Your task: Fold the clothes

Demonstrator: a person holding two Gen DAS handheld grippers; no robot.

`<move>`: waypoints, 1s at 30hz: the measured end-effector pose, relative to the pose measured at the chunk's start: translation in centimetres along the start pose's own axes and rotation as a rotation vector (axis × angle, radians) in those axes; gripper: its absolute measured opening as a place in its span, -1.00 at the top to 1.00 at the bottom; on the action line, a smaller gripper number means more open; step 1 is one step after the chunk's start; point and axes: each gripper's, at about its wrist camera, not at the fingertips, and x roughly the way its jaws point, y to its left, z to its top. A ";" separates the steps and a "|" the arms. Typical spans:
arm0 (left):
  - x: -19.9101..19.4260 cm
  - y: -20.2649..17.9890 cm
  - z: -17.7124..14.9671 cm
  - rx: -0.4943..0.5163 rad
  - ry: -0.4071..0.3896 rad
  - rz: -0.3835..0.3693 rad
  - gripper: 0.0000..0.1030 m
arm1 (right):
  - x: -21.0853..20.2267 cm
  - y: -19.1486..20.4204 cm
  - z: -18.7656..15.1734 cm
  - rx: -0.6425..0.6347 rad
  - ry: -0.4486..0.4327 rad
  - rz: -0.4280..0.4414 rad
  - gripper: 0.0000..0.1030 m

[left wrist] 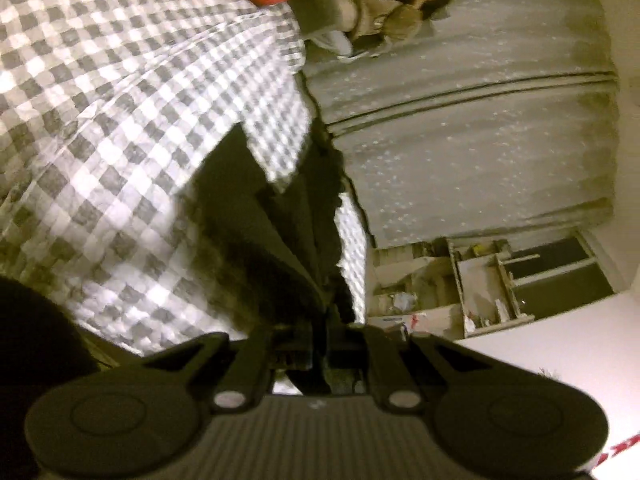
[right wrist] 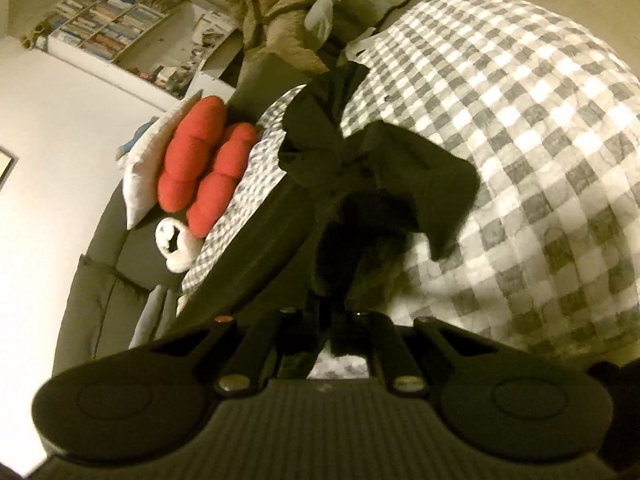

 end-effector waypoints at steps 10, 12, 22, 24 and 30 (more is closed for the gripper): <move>1.9 0.1 1.1 0.199 0.062 0.286 -0.08 | 2.8 0.2 0.7 -0.071 0.087 -0.168 0.68; 2.2 0.0 1.5 0.225 0.056 0.299 -0.11 | 3.3 -0.1 0.9 -0.076 0.107 -0.202 0.67; 7.2 -2.1 5.2 0.338 0.059 0.377 -0.11 | 4.7 2.3 3.1 -0.231 0.094 -0.289 0.06; 8.5 -2.7 6.2 0.361 0.043 0.409 -0.11 | 5.6 2.9 3.7 -0.255 0.103 -0.290 0.06; 12.8 -2.9 9.8 0.310 0.046 0.451 -0.08 | 9.5 4.1 5.3 -0.277 0.135 -0.256 0.06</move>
